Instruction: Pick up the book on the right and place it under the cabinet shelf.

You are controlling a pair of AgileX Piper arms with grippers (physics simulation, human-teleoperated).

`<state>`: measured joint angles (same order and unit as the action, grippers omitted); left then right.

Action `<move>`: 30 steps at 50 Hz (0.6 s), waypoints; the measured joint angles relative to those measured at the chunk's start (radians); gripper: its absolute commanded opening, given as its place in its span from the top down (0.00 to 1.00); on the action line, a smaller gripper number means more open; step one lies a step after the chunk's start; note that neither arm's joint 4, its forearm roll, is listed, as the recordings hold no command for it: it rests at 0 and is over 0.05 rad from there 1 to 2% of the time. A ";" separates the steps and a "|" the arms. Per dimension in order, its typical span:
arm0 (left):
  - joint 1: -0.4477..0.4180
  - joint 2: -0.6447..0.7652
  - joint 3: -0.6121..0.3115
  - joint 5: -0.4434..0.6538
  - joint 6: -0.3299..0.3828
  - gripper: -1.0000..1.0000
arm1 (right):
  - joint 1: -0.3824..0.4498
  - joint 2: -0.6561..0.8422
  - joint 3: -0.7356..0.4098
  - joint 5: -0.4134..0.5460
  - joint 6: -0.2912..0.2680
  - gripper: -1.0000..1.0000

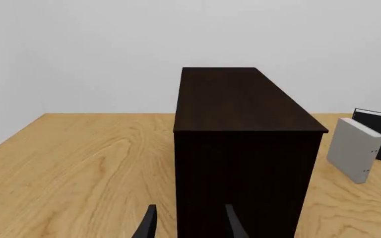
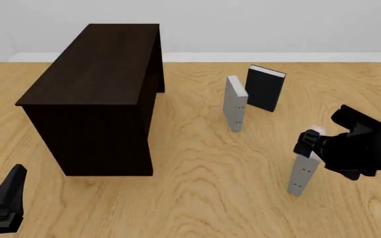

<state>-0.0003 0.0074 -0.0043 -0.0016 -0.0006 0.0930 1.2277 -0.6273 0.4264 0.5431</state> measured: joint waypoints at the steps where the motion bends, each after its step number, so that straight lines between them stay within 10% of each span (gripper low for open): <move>1: 0.000 0.000 0.000 0.000 0.000 0.00 | 0.002 0.002 0.001 -0.003 0.001 0.00; 7: 0.000 0.000 0.000 0.000 0.000 0.00 | 0.012 0.018 0.003 -0.015 0.008 0.00; 8: 0.000 0.000 0.000 0.000 0.000 0.00 | 0.013 0.020 0.002 -0.016 0.008 1.00; 30: 0.000 0.000 0.000 0.000 0.001 0.00 | -0.010 -0.009 -0.009 0.027 -0.024 1.00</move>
<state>0.0001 0.0071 -0.0043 -0.0016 0.0002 0.0833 1.2188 -0.6358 0.4533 0.5195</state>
